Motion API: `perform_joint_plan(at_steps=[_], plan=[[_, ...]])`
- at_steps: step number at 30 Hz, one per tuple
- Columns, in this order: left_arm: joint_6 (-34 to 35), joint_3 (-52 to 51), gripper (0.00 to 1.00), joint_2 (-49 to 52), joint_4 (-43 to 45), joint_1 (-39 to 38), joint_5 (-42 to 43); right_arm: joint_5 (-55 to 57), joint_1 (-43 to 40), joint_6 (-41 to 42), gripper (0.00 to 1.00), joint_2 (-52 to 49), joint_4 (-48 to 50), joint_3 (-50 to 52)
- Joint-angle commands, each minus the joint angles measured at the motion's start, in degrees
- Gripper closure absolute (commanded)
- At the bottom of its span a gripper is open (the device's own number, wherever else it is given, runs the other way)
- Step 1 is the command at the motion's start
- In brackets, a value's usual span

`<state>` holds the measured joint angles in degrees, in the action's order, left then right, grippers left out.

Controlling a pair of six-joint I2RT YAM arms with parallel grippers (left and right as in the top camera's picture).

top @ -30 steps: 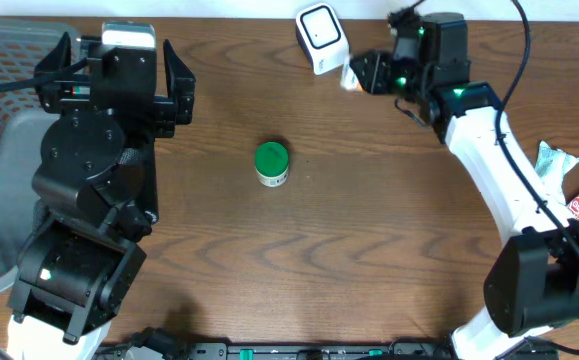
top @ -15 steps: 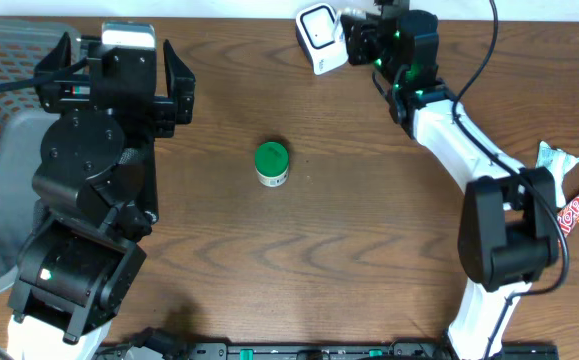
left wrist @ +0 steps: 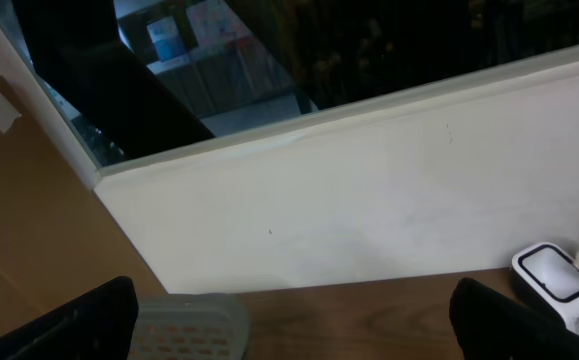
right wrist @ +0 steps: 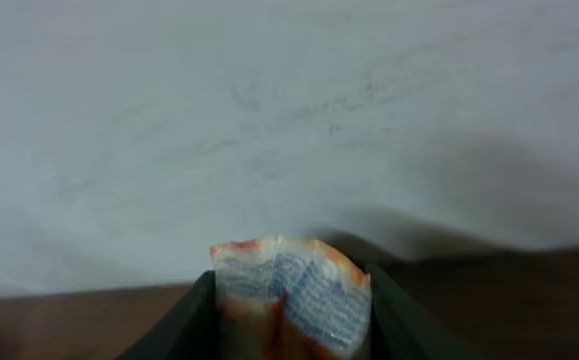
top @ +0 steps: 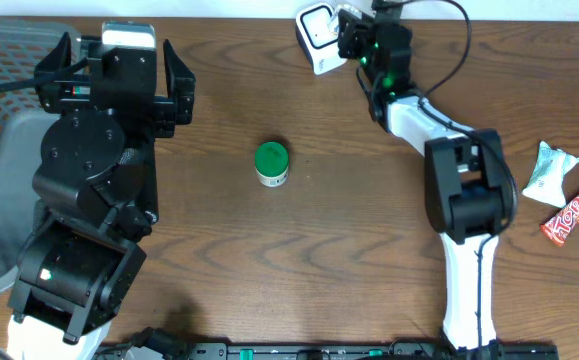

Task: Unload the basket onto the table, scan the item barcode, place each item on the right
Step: 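Hold the orange snack box in front of the scanner window, then carry the snack box to the right edge and release it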

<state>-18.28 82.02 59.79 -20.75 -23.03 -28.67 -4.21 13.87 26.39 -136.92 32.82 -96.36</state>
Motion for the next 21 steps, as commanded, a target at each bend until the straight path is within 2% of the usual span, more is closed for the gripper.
perform_joint_plan(at_steps=[1,7,14,21], plan=[[-0.52,0.92,0.0,-0.33,0.17,0.24,-0.33,0.9,1.86,0.98,0.61,-5.51,-3.41,-10.78],[-0.52,0.92,0.0,-0.33,0.17,0.24,-0.33,0.87,3.13,-1.62,0.6,-12.46,-13.64,-23.78],[-0.52,0.92,0.0,-0.33,0.17,0.24,-0.33,0.85,3.5,-6.54,0.59,-12.52,-21.2,-26.75],[-0.52,0.92,0.0,-0.33,0.17,0.24,-0.35,0.7,2.56,-8.0,0.63,-6.71,-38.66,-29.88]])
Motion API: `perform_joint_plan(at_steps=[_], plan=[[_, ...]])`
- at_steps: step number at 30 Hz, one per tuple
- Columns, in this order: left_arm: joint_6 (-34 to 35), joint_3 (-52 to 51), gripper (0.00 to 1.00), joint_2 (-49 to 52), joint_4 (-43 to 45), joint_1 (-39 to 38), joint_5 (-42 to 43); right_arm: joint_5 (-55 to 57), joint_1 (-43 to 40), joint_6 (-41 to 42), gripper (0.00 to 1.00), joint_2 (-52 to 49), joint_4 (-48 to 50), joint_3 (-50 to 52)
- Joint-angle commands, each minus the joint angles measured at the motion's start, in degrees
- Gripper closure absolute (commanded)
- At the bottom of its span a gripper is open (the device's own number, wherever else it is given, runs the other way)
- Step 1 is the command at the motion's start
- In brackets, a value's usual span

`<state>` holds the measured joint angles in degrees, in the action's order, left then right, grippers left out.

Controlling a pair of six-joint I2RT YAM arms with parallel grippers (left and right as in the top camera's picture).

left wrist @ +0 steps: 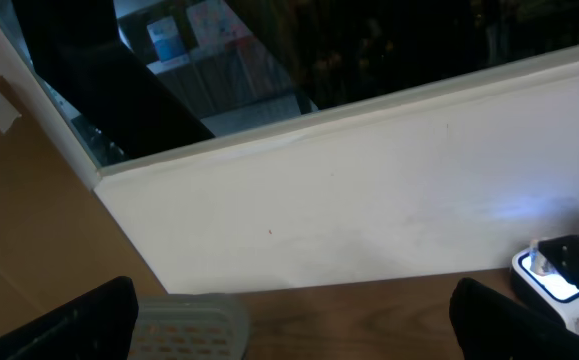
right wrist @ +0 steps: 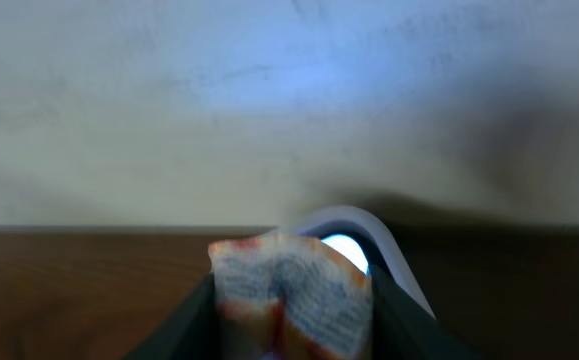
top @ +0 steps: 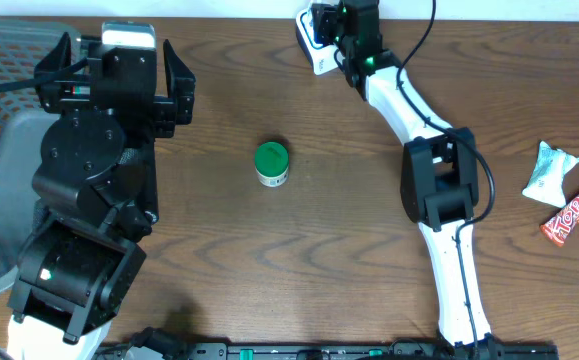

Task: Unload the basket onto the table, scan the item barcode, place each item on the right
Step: 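Carry the snack box to the right edge and release it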

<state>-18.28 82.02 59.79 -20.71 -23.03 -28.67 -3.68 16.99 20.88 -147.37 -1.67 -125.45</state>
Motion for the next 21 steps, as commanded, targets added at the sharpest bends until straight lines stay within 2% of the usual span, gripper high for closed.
perform_joint_plan(at_steps=[1,6,10,14,18,21], plan=[[-0.55,0.92,0.0,-0.33,0.13,0.24,-0.33,0.17,-0.9,-2.75,0.63,5.55,-7.45,-0.79],[-0.52,0.92,0.0,-0.33,0.13,0.24,-0.33,0.63,-3.48,-2.16,0.67,14.84,-27.3,-0.79],[-0.55,0.92,0.0,-0.33,0.13,0.24,-0.33,0.83,-7.06,-0.26,0.66,21.24,-43.15,-0.79],[-0.52,0.92,0.0,-0.33,0.13,0.24,-0.33,3.04,-12.11,0.11,0.66,24.28,-56.57,-0.79],[-0.52,0.92,0.0,-0.33,0.13,0.24,-0.35,7.41,-17.94,0.07,0.65,24.11,-65.16,-0.31],[-0.52,0.92,0.0,-0.33,0.13,0.24,-0.33,12.61,-22.58,0.07,0.64,24.11,-68.17,1.44]])
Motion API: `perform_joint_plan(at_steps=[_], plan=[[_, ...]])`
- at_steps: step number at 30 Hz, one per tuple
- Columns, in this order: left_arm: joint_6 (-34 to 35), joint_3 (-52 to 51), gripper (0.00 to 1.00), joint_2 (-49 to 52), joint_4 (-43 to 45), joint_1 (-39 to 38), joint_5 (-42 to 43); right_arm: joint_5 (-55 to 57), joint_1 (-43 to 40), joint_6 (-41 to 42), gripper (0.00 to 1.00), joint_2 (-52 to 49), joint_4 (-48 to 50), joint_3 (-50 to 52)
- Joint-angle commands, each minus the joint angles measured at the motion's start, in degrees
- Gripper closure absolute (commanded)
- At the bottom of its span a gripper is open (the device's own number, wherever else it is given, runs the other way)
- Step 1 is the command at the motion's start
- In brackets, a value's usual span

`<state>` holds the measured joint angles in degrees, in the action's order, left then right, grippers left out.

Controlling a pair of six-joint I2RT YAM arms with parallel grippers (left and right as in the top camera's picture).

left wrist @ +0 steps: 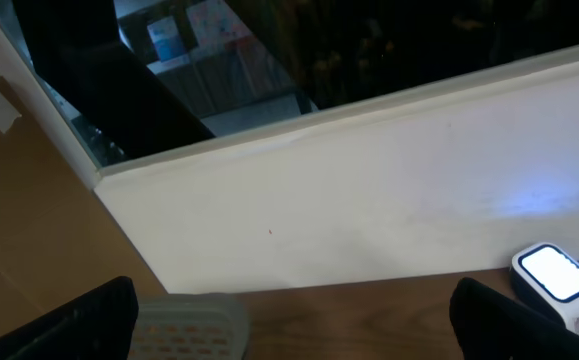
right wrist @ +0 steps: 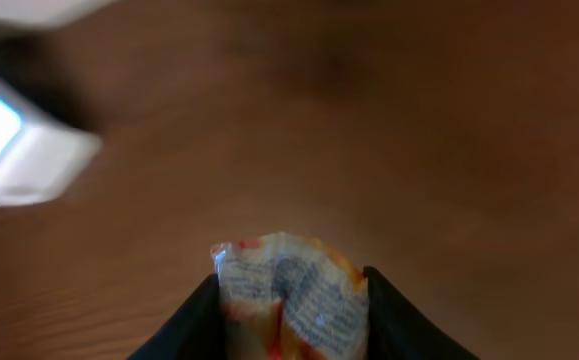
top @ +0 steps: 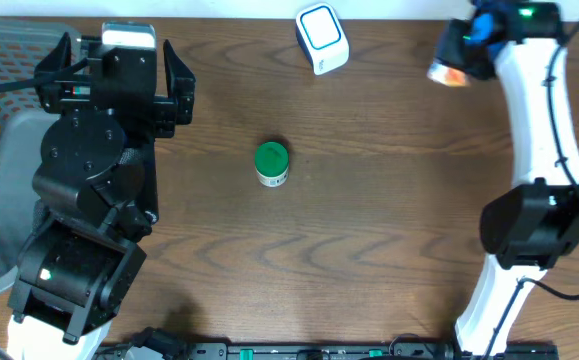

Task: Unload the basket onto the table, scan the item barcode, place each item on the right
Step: 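Carry the snack box to the right edge and release it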

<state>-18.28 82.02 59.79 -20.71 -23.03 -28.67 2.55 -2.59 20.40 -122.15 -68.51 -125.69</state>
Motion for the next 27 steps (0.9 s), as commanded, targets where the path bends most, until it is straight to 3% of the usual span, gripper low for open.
perform_joint_plan(at_steps=[1,9,15,24,27], plan=[[-0.52,0.92,0.0,-0.33,0.13,0.24,-0.33,8.41,-4.57,0.55,0.64,-1.11,-1.66,2.32],[-0.52,0.92,0.0,-0.33,0.13,0.24,-0.33,14.97,-17.9,0.55,0.63,-1.2,0.96,7.02],[-0.52,0.92,0.0,-0.33,0.13,0.24,-0.33,14.93,-26.99,0.55,0.64,-1.2,10.03,13.62],[-0.55,0.92,0.0,-0.33,0.13,0.24,-0.33,9.77,-33.88,0.59,0.63,-1.2,24.61,25.57],[-0.52,0.92,0.0,-0.33,0.13,0.24,-0.35,8.5,-34.36,0.57,0.55,-1.2,28.0,28.87]])
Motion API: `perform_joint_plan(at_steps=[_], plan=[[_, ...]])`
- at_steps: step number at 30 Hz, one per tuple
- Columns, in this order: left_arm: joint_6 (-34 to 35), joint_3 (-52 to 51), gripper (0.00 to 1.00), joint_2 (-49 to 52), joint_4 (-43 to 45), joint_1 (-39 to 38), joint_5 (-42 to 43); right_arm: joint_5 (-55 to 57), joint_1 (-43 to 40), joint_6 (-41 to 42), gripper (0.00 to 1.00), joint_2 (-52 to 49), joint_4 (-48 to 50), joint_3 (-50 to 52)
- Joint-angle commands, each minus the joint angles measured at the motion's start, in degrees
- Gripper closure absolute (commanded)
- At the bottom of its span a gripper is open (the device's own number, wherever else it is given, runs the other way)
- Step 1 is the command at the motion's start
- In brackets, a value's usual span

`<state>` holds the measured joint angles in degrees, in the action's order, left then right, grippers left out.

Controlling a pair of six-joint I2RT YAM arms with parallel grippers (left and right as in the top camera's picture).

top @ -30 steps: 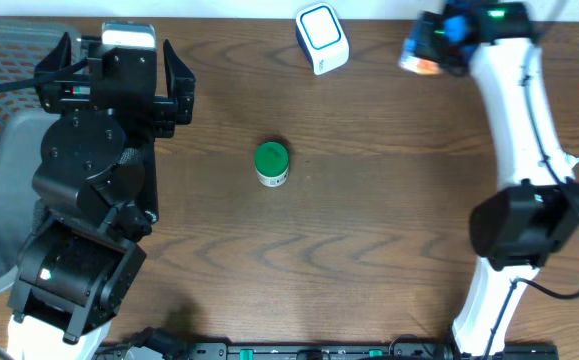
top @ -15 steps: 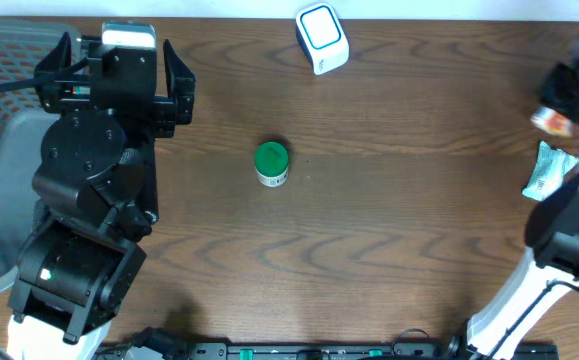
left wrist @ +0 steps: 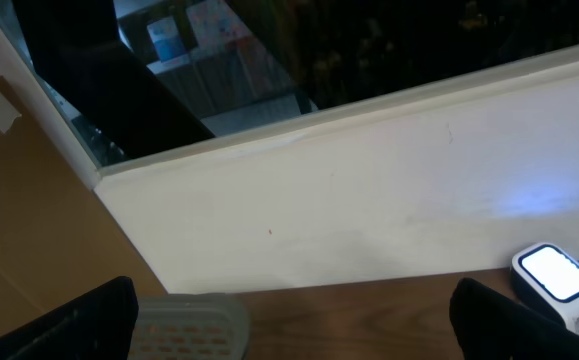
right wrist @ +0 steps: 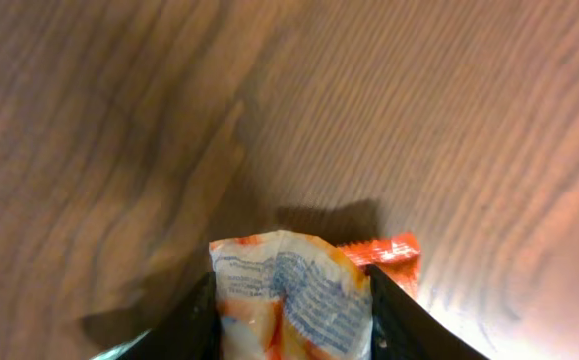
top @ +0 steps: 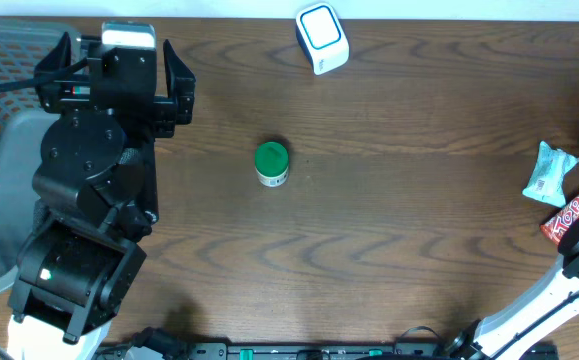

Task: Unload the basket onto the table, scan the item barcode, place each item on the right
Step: 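Carry the snack box to the right edge and release it, then reach the right gripper to the green-lidded jar and grasp it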

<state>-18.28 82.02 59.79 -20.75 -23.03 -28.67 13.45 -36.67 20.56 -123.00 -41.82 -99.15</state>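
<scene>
My right gripper is shut on a small orange-and-white snack packet, printed side facing the wrist camera, above the table with a red wrapper below it. In the overhead view only a bit of that arm shows at the right edge. The white barcode scanner stands at the back edge with its window lit, also in the left wrist view as the scanner. My left gripper is open and empty at the far left, its fingers wide apart.
A green-lidded jar stands mid-table. A white-green packet and a red candy bar lie at the right edge. A grey basket sits at the left beyond my left arm. A white wall rises behind the table.
My right gripper, still holding the packet, has moved from the back right of the table to the far right edge, over the red wrapper. The left arm has not moved.
My right gripper first held the packet just beside the scanner at the back edge. Then it held it at the scanner, whose window glowed blue. After that it was away to the right with the packet, and now it is over the snacks at the right edge.
</scene>
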Motion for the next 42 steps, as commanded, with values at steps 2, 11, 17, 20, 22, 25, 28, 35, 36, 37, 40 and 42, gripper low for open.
perform_joint_plan(at_steps=[2,11,17,20,22,25,28,35,36,37,40,42], plan=[[-0.52,0.92,0.0,-0.33,0.17,0.24,-0.35,-2.38,-0.31,0.37,0.3,-0.35,1.9,2.93],[-0.52,0.92,0.0,-0.33,0.17,0.24,-0.35,-2.36,-0.44,0.37,0.01,5.46,-5.55,-6.27],[-0.52,0.92,0.0,-0.33,0.17,0.24,-0.33,-8.09,-0.09,0.44,0.01,14.91,-12.2,-10.67],[-0.55,0.92,0.0,-0.33,0.17,0.24,-0.35,-13.31,0.7,1.14,0.01,18.25,-15.61,-10.67],[-0.55,0.92,0.0,-0.33,0.17,0.24,-0.35,-15.82,1.7,2.64,0.01,19.65,-19.04,-10.67],[-0.52,0.92,0.0,-0.33,0.17,0.24,-0.33,-19.41,3.93,3.23,0.01,20.13,-26.03,-10.67],[-0.52,0.92,0.0,-0.33,0.17,0.24,-0.35,-20.02,6.6,3.19,0.01,19.63,-31.26,-10.49],[-0.52,0.92,0.0,-0.33,0.17,0.24,-0.35,-20.02,13.25,3.19,0.01,19.04,-35.58,-8.39],[-0.55,0.92,0.0,-0.33,0.17,0.24,-0.33,-20.02,14.23,3.19,0.01,19.04,-35.54,-7.89],[-0.52,0.92,0.0,-0.33,0.17,0.24,-0.33,-20.02,15.37,3.21,0.01,19.04,-35.54,-7.32],[-0.52,0.92,0.0,-0.33,0.17,0.24,-0.35,-20.02,18.91,3.69,0.01,19.04,-35.28,-5.49],[-0.52,0.92,0.0,-0.33,0.17,0.24,-0.33,-20.15,21.31,5.55,0.01,19.04,-34.62,-4.07]])
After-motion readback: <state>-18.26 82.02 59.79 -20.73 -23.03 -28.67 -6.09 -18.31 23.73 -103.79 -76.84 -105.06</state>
